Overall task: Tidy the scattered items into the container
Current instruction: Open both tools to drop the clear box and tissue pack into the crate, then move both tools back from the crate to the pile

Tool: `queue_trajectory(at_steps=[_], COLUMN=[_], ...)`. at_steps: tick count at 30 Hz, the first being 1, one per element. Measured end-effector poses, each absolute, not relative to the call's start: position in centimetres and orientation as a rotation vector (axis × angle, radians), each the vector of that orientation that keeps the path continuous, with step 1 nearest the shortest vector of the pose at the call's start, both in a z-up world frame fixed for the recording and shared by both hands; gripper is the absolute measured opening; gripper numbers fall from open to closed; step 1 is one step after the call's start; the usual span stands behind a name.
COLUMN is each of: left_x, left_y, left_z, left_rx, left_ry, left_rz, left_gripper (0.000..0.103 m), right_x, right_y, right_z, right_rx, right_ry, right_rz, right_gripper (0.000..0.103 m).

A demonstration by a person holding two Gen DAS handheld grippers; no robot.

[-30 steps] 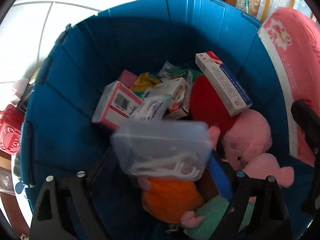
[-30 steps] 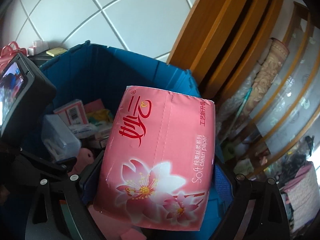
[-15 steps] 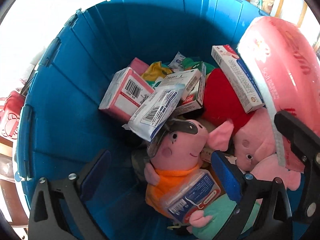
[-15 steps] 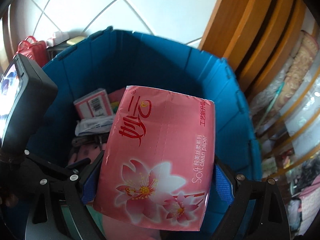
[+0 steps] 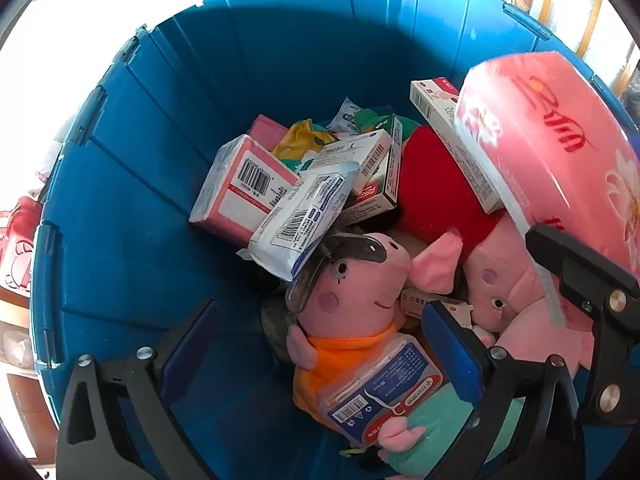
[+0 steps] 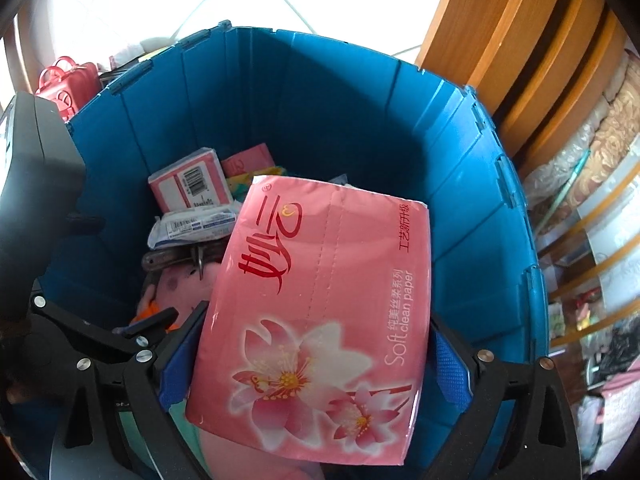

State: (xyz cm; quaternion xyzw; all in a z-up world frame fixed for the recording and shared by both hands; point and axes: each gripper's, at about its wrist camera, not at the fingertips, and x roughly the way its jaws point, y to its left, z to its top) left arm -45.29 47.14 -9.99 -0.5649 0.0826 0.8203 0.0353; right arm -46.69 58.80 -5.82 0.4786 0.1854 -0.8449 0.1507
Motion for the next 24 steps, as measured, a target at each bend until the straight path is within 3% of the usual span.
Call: queue_trajectory(at_steps=[2,11,24], left_x=[-45.2,-45.1,-38.9], left_y=[47.0,47.1,46.2], left_z=[-9.8,-9.4,-4.4], left_rx=[-1.727,-1.697,-1.465], left_ry=[0.245,0.234,0.117], left_rz=[2.526,2.533,2.564], left_gripper=[0.102,0.102,0.102], right_x=[-46.4,-43.1,-34.8], right_y=[59.0,60.2,63.2], right_z=[-5.5,-3.4,0.3], right_rx=[1.368,1.292,1.104], right_ry=[0.545,0.556,0.398], right_rz=[-2.432,-2.453,-2.573], right_gripper=[0.103,0.103,0.103])
